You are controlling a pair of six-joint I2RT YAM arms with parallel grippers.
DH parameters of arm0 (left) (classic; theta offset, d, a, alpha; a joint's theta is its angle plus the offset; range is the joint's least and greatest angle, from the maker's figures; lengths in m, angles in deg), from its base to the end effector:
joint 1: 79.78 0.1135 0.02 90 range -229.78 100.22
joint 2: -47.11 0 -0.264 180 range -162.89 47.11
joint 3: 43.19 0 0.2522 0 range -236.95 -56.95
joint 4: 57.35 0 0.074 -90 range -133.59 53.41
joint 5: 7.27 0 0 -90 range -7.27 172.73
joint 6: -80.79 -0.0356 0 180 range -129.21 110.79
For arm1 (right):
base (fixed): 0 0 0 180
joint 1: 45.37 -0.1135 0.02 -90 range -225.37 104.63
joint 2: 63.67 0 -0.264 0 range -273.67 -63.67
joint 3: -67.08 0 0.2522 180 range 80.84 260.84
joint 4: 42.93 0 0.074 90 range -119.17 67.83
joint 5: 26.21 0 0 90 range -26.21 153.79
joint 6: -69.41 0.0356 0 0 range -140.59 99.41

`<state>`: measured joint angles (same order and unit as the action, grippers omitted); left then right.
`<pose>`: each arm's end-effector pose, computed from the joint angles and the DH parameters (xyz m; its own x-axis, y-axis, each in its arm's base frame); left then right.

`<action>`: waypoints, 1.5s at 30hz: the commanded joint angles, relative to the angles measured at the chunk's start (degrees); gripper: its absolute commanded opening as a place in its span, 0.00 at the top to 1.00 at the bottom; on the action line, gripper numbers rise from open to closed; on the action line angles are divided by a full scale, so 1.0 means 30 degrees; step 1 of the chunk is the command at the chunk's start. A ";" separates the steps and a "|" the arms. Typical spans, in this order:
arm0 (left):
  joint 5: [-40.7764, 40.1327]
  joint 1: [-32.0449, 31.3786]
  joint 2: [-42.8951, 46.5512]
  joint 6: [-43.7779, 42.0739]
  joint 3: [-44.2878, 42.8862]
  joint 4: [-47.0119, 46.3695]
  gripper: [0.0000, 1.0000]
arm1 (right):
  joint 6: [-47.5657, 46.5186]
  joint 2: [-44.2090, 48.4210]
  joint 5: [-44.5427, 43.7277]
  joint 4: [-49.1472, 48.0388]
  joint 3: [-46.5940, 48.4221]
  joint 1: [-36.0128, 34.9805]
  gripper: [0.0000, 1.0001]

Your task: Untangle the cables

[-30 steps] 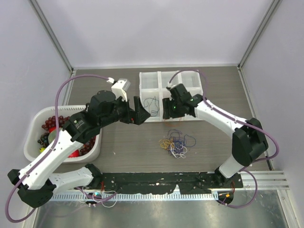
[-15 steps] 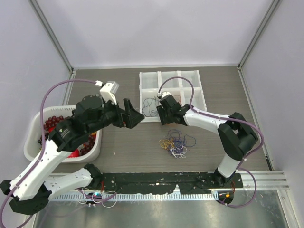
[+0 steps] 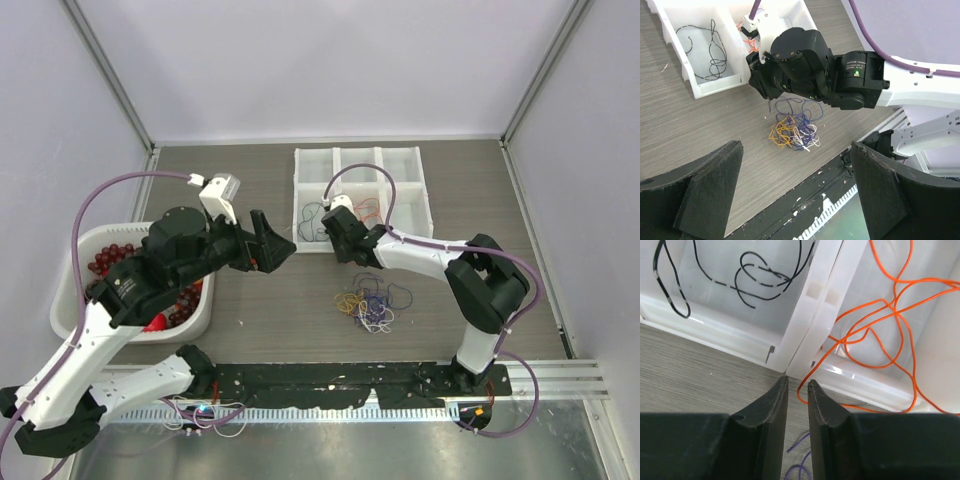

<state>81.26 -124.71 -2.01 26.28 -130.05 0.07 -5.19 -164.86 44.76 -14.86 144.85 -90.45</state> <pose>0.1067 -0.1052 0.4306 -0.5941 -0.2271 -0.7717 0.4225 0.7282 -0.5396 0.2693 0.2536 0.1880 -0.6724 -0.3187 -0.6681 -0.3604 0.9293 -0.0806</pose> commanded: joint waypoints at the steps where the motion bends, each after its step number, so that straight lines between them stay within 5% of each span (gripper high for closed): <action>1: 0.0140 -0.0053 -0.0324 -0.0344 -0.0096 -0.0256 0.07 | 0.0696 0.0007 -0.1099 0.0066 0.0315 -0.0442 0.71; 14: 0.0023 -0.0025 -0.0120 -0.0315 -0.0096 0.0037 0.07 | 0.0638 -0.0870 -0.1685 -0.0637 -0.0153 -0.0471 0.73; 20: 0.0081 -0.0024 -0.0207 -0.0285 -0.0096 -0.0080 0.08 | 0.0405 -0.0113 -0.2474 -0.0697 -0.0272 -0.0588 0.85; 22: 0.0110 -0.0025 -0.0295 -0.0256 -0.0125 -0.0138 0.07 | 0.0433 0.0705 -0.2854 0.0205 0.0222 -0.0589 0.99; 25: 0.0111 -0.0053 -0.0529 -0.0227 -0.0184 -0.0431 0.07 | 0.0113 0.2347 -0.2917 0.0506 0.0695 -0.0501 0.99; 31: 0.0404 -0.0053 -0.1553 -0.0051 -0.0300 -0.1514 0.08 | 0.0053 0.3116 0.1529 -0.0869 0.1105 0.2367 0.99; 38: 0.1078 -0.0025 -0.2200 -0.0138 -0.1033 -0.0844 0.08 | -0.0707 0.0978 0.3645 -0.4148 0.1456 0.4858 0.99; 45: 0.0961 -0.0024 -0.2404 -0.0431 -0.1385 0.0036 0.09 | -0.0768 -0.1515 0.4058 -0.4184 0.2453 0.5154 0.99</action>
<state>83.45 -124.71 -9.40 26.28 -131.32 -0.33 -6.89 -168.18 55.10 -24.74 149.18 -74.74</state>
